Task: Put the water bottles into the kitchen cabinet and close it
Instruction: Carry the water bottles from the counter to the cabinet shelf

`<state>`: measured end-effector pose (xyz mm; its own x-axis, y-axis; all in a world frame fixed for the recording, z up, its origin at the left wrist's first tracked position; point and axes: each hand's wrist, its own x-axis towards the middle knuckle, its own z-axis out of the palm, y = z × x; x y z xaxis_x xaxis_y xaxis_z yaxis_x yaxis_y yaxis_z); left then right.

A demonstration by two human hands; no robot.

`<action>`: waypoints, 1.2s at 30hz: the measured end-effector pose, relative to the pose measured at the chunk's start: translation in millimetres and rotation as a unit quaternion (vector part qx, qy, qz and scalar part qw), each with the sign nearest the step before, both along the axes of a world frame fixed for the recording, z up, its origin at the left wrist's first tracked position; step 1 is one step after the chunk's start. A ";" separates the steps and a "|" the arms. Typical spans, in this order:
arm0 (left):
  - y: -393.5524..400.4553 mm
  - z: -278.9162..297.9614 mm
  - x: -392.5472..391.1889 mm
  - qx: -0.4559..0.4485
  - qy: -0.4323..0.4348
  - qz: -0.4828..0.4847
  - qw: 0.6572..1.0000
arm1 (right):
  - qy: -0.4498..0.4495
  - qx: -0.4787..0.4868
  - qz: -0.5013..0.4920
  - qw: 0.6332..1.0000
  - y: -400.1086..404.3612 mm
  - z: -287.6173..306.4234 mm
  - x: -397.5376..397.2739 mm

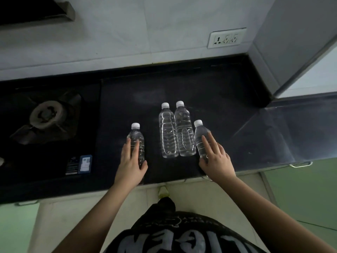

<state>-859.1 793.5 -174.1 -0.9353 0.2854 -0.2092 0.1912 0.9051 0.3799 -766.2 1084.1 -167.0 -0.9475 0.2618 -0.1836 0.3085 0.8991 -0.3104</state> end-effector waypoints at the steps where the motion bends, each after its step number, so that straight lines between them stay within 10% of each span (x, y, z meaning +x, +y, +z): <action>1: 0.2 0.8 7.5 0.008 -0.008 0.015 1.000 | -0.006 0.009 0.001 1.000 1.2 0.3 8.3; 25: 6.5 13.1 93.2 -0.058 -0.072 0.211 0.973 | -0.096 -0.027 -0.030 0.995 26.3 15.3 111.2; 36: -29.7 33.3 229.0 0.222 -0.165 0.261 0.925 | -0.155 -0.276 -0.058 0.947 7.5 29.1 184.2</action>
